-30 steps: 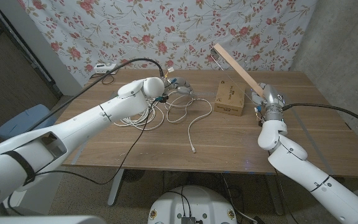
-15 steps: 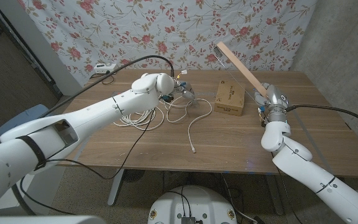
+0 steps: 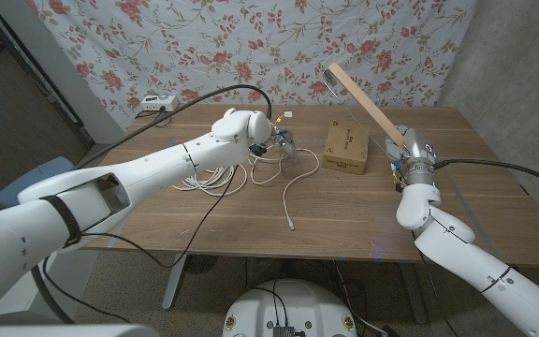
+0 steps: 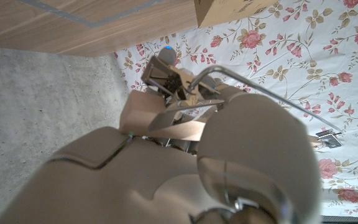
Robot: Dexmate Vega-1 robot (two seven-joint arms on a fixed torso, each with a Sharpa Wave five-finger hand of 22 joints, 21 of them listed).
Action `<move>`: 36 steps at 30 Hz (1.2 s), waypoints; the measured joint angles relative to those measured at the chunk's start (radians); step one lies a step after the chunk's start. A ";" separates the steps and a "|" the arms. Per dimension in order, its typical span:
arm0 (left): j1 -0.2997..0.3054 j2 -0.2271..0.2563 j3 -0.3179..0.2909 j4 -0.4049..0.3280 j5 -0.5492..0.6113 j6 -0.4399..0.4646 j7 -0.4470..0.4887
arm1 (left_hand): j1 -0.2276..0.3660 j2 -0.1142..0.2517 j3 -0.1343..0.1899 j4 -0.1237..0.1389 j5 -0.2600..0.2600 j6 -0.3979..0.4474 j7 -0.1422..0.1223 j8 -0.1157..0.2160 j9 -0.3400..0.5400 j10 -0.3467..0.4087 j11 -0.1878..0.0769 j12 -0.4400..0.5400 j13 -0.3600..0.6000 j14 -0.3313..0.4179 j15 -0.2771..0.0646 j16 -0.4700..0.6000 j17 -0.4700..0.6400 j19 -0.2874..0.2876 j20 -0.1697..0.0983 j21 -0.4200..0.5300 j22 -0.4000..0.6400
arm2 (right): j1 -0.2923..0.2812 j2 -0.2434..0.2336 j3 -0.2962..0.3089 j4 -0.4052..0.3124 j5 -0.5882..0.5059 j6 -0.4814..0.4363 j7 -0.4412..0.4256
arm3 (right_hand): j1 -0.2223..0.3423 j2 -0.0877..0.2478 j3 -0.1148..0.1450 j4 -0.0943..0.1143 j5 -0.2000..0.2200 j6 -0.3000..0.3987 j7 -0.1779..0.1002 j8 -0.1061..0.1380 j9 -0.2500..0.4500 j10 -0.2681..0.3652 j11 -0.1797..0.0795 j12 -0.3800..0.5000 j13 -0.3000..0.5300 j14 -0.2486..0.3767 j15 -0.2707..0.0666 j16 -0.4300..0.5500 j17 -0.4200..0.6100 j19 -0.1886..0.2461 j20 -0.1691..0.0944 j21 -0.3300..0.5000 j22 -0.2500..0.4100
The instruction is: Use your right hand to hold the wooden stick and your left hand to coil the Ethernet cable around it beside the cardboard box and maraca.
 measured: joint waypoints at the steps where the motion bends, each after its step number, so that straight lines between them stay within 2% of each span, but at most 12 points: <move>1: -0.001 -0.002 0.002 0.002 0.000 0.000 0.000 | 0.001 0.001 0.000 0.000 0.000 0.000 0.000 0.000 0.000 0.000 0.000 0.000 0.000 0.001 -0.001 0.000 0.000 0.000 0.000 0.000 0.000 | 0.000 0.000 0.000 0.000 0.000 0.003 -0.001 | 0.000 0.000 0.001 0.001 0.000 0.000 0.000 0.000 0.000 0.000 0.000 0.000 0.000 0.000 0.000 0.000 0.000 0.000 0.000 0.000 0.000; 10: 0.000 -0.034 0.029 0.023 0.058 -0.013 -0.018 | 0.011 0.011 0.002 0.002 0.000 0.001 -0.001 0.000 0.000 0.004 -0.001 0.000 0.000 0.001 -0.001 0.004 0.000 0.000 0.000 0.000 0.000 | -0.003 -0.015 0.001 0.003 0.004 0.025 -0.002 | -0.003 -0.003 0.001 0.001 0.000 0.000 -0.001 0.000 0.000 -0.010 0.002 0.000 -0.004 -0.005 0.005 0.005 0.000 -0.005 -0.005 0.016 -0.014; 15: 0.006 -0.046 0.045 0.025 0.098 -0.017 -0.019 | 0.025 0.034 0.005 0.001 0.000 0.011 -0.007 0.000 0.000 0.016 -0.009 0.008 0.005 0.005 -0.005 0.004 0.000 0.000 0.000 0.000 0.000 | -0.004 -0.021 0.003 0.009 0.009 0.040 -0.001 | -0.003 -0.003 0.005 -0.003 0.000 0.000 -0.001 0.000 -0.005 -0.010 0.002 0.004 -0.008 -0.012 0.005 0.019 0.000 -0.010 -0.001 0.023 -0.023; 21: 0.012 -0.058 0.066 0.018 0.151 -0.016 -0.024 | 0.044 0.052 0.013 -0.001 -0.005 0.039 0.000 0.000 0.000 0.036 -0.010 0.016 0.005 0.018 -0.010 0.008 0.000 0.000 0.000 0.000 0.000 | -0.005 -0.025 0.005 0.017 0.015 0.063 0.002 | -0.007 -0.007 0.005 -0.003 0.000 0.000 -0.001 0.000 -0.005 -0.013 -0.002 0.007 -0.002 -0.016 0.006 0.020 0.000 -0.010 -0.001 0.026 -0.030; 22: 0.014 -0.061 0.070 0.016 0.178 -0.014 -0.026 | 0.045 0.053 0.015 -0.003 -0.007 0.039 0.000 0.000 0.000 0.040 -0.014 0.020 0.005 0.018 -0.010 0.008 -0.001 0.000 0.000 0.000 0.000 | -0.005 -0.026 0.007 0.020 0.016 0.068 0.002 | -0.011 -0.011 0.022 0.014 0.000 0.000 -0.001 0.000 -0.005 -0.013 -0.002 0.007 -0.002 -0.018 0.007 0.036 0.000 -0.010 -0.001 0.029 -0.032; 23: 0.014 -0.061 0.070 0.016 0.192 -0.013 -0.027 | 0.047 0.056 0.016 -0.004 -0.007 0.043 -0.004 0.004 0.000 0.043 -0.014 0.021 0.006 0.021 -0.014 0.008 -0.002 0.000 0.000 0.000 0.000 | -0.005 -0.027 0.007 0.022 0.016 0.068 0.002 | -0.012 -0.012 0.030 0.022 0.000 0.000 -0.001 0.000 -0.005 -0.013 -0.002 0.007 -0.002 -0.019 0.009 0.042 0.000 -0.010 -0.001 0.029 -0.033; 25: 0.014 -0.061 0.070 0.016 0.210 -0.012 -0.030 | 0.051 0.059 0.017 -0.005 -0.007 0.048 0.002 0.007 0.000 0.043 -0.014 0.023 0.009 0.023 -0.016 0.008 -0.003 0.000 0.000 0.000 0.000 | -0.005 -0.028 0.007 0.026 0.016 0.068 0.002 | -0.012 -0.012 0.032 0.024 0.000 0.000 -0.001 0.007 -0.005 -0.013 -0.002 0.007 -0.002 -0.019 0.009 0.042 0.000 -0.012 -0.003 0.032 -0.036; 32: 0.027 -0.078 0.096 0.006 0.321 -0.008 -0.049 | 0.066 0.074 0.020 -0.008 -0.016 0.079 0.008 0.015 0.001 0.066 -0.024 0.034 0.009 0.047 -0.023 0.015 -0.003 0.001 0.000 0.006 0.000 | -0.005 -0.034 0.013 0.049 0.025 0.101 0.006 | -0.012 -0.012 0.032 0.024 0.000 0.000 -0.001 0.008 -0.005 -0.017 0.002 0.007 -0.005 -0.025 0.011 0.048 0.000 -0.020 -0.001 0.036 -0.045; 34: 0.037 -0.091 0.109 0.003 0.348 -0.008 -0.056 | 0.070 0.078 0.021 -0.010 -0.019 0.088 0.012 0.015 0.005 0.073 -0.020 0.039 0.012 0.055 -0.023 0.018 -0.003 0.015 -0.004 0.011 0.000 | -0.005 -0.034 0.016 0.056 0.032 0.127 0.006 | -0.012 -0.012 0.032 0.024 0.000 0.000 -0.001 0.008 -0.007 -0.019 0.004 0.007 -0.005 -0.028 0.011 0.057 0.000 -0.020 -0.001 0.036 -0.047; 36: 0.040 -0.095 0.112 0.003 0.371 -0.008 -0.063 | 0.075 0.083 0.024 -0.012 -0.019 0.097 0.014 0.015 0.005 0.082 -0.029 0.044 0.014 0.057 -0.025 0.018 -0.003 0.022 0.000 0.012 0.004 | -0.005 -0.035 0.017 0.061 0.034 0.137 0.006 | -0.012 -0.012 0.035 0.021 0.000 0.000 -0.001 0.008 -0.009 -0.019 0.004 0.007 -0.007 -0.028 0.011 0.058 0.000 -0.020 -0.001 0.040 -0.050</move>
